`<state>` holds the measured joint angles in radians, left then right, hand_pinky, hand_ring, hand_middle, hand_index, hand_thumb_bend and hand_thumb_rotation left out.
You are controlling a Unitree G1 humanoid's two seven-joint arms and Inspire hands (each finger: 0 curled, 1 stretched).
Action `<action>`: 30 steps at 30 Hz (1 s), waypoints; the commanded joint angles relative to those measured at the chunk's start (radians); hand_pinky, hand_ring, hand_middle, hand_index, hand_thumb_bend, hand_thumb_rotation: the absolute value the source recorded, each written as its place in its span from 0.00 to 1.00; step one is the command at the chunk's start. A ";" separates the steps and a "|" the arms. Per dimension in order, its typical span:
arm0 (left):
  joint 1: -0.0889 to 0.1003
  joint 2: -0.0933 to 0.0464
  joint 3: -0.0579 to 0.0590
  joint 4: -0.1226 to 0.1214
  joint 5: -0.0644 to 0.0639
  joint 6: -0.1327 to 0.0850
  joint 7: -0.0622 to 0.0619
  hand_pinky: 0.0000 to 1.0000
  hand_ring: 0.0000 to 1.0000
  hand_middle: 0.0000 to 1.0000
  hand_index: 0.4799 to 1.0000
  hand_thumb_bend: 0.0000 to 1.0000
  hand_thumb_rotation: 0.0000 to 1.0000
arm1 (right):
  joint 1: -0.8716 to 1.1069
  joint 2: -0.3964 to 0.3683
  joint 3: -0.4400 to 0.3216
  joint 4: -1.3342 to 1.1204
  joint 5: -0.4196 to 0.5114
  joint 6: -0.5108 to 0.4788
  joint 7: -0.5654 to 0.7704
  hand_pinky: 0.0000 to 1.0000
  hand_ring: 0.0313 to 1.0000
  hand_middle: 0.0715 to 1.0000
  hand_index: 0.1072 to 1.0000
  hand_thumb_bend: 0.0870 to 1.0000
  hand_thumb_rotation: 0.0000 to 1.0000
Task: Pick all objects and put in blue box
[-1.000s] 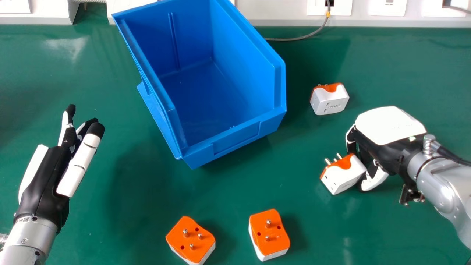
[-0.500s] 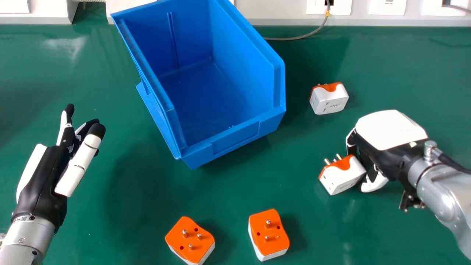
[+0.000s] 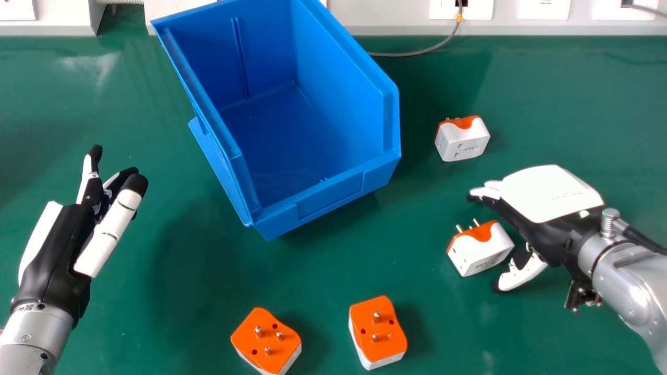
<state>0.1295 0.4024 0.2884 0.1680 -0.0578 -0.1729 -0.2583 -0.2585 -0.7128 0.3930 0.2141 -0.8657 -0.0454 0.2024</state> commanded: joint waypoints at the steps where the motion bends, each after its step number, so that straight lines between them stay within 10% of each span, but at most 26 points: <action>1: -0.010 0.014 0.006 -0.006 -0.002 -0.018 0.000 0.87 0.92 0.93 0.91 0.65 0.87 | 0.000 -0.018 -0.027 -0.031 0.007 -0.007 -0.006 0.83 0.92 0.95 0.90 0.64 0.30; 30: -0.011 0.013 0.010 -0.006 -0.012 -0.030 -0.007 0.86 0.91 0.93 0.90 0.64 0.87 | -0.012 0.002 0.010 0.056 0.002 -0.138 -0.004 0.80 0.90 0.93 0.87 0.61 0.26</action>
<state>0.1261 0.4024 0.2885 0.1732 -0.0592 -0.1825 -0.2612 -0.2634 -0.7110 0.4053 0.2600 -0.8689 -0.1717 0.2075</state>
